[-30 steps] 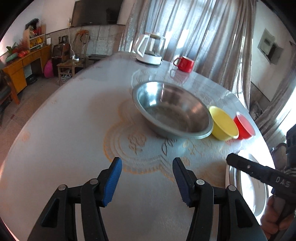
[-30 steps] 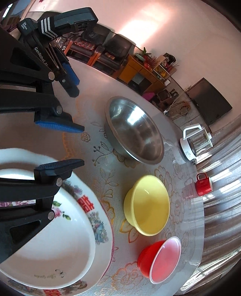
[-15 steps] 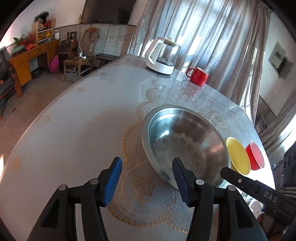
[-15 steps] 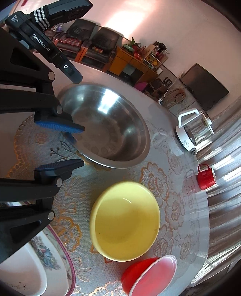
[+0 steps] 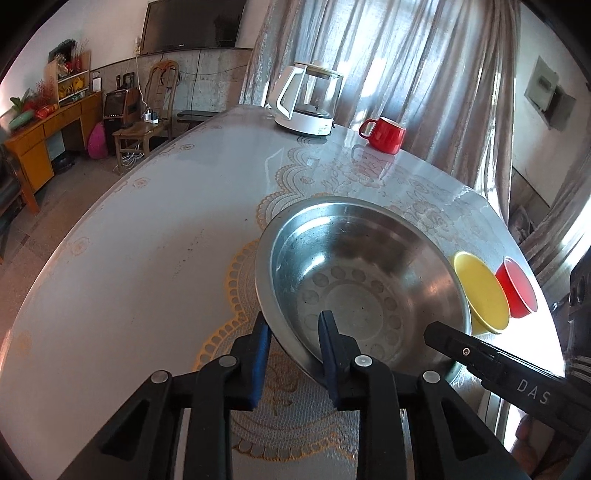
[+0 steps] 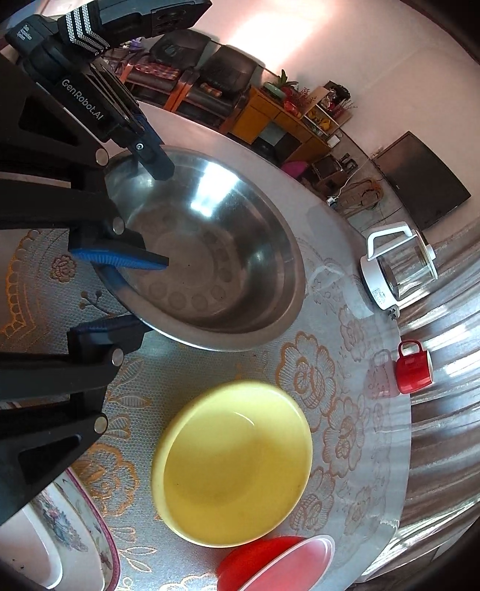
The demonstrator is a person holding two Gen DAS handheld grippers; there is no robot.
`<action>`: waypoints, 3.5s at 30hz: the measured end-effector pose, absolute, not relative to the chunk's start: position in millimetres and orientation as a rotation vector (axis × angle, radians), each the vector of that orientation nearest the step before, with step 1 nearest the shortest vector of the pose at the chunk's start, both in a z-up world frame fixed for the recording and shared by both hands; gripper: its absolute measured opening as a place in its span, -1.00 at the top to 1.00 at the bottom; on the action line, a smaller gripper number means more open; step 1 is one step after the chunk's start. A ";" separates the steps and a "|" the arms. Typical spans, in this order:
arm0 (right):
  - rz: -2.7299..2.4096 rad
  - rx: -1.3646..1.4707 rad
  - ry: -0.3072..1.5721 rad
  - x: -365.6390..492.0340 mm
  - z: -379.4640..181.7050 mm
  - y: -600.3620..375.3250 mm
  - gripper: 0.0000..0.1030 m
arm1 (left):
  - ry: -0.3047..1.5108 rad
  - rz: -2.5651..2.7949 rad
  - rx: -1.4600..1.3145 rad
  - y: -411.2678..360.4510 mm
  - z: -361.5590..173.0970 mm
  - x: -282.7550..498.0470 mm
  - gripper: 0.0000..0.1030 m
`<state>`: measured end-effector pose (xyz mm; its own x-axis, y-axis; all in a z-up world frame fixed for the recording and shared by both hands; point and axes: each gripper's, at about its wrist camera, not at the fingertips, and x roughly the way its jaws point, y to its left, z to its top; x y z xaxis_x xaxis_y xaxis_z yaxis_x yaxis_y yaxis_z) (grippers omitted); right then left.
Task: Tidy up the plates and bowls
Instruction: 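Slide the steel bowl with both grippers toward the plate stack, then open both grippers and release the steel bowl, then move both grippers to the yellow bowl rim and grip it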
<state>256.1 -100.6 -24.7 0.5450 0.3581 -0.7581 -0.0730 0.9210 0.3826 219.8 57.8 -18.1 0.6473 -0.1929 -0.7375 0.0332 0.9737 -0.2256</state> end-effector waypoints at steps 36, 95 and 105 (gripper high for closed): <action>0.489 0.235 1.020 147.0 -28.2 -71.5 0.51 | 0.872 -0.090 -0.203 95.6 -17.5 74.5 0.39; 0.084 0.510 0.864 236.9 -14.0 -250.2 0.52 | 0.900 -0.272 -0.044 -67.0 24.4 224.8 -0.59; 0.090 0.489 0.905 261.5 -26.7 -246.3 0.62 | 1.059 -0.336 -0.116 -92.8 0.8 272.2 0.29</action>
